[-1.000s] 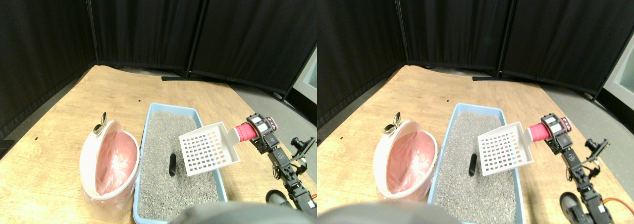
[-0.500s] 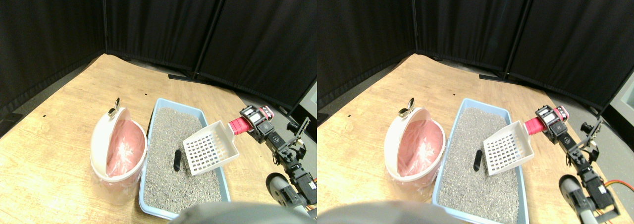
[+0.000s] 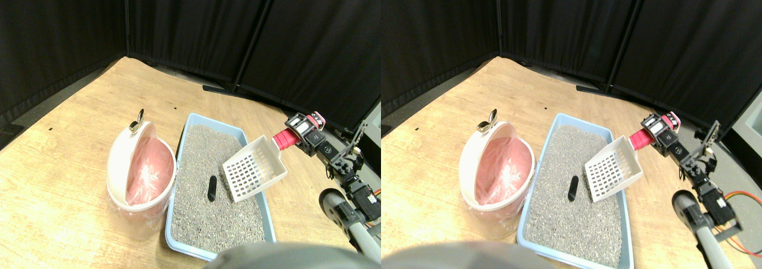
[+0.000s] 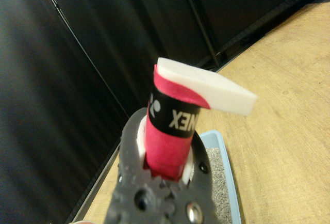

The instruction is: Scoop (unimanual)

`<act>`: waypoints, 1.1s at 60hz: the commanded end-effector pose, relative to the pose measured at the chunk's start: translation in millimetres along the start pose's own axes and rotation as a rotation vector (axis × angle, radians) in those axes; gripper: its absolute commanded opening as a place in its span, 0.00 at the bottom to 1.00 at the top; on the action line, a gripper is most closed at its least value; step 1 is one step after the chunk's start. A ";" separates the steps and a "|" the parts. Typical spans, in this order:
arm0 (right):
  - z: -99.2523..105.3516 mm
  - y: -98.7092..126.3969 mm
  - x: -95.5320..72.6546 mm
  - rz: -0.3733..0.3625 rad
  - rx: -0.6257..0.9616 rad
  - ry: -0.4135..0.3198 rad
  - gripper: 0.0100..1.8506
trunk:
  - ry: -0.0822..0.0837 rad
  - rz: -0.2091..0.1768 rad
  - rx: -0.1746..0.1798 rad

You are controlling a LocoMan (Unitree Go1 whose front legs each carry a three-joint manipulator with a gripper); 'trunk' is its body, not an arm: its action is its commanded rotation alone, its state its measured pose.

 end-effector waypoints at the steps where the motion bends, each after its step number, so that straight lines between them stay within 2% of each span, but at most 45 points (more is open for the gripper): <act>1: 10.0 -0.3 1.7 -0.010 -0.007 -0.045 0.03 | 0.023 0.016 -0.022; 12: 11.7 9.0 -0.6 0.028 -0.007 -0.044 0.05 | 0.032 0.023 -0.027; 17: 6.9 12.3 1.2 0.046 -0.015 -0.045 0.03 | 0.034 0.023 -0.025; 18: 5.2 12.9 2.3 0.044 -0.018 -0.042 0.07 | 0.036 0.023 -0.024; 21: 2.1 12.5 4.4 0.047 -0.015 -0.038 0.03 | 0.038 0.023 -0.022; 27: -1.8 11.6 8.2 0.042 -0.038 -0.011 0.03 | 0.050 0.019 -0.020; 38: -5.8 8.9 10.8 0.045 -0.064 0.010 0.03 | 0.046 0.013 -0.021; 55: -10.4 5.1 13.3 0.057 -0.063 -0.002 0.03 | 0.056 0.011 -0.013; 66: -5.0 9.5 10.6 0.076 -0.124 0.013 0.03 | 0.055 0.010 -0.017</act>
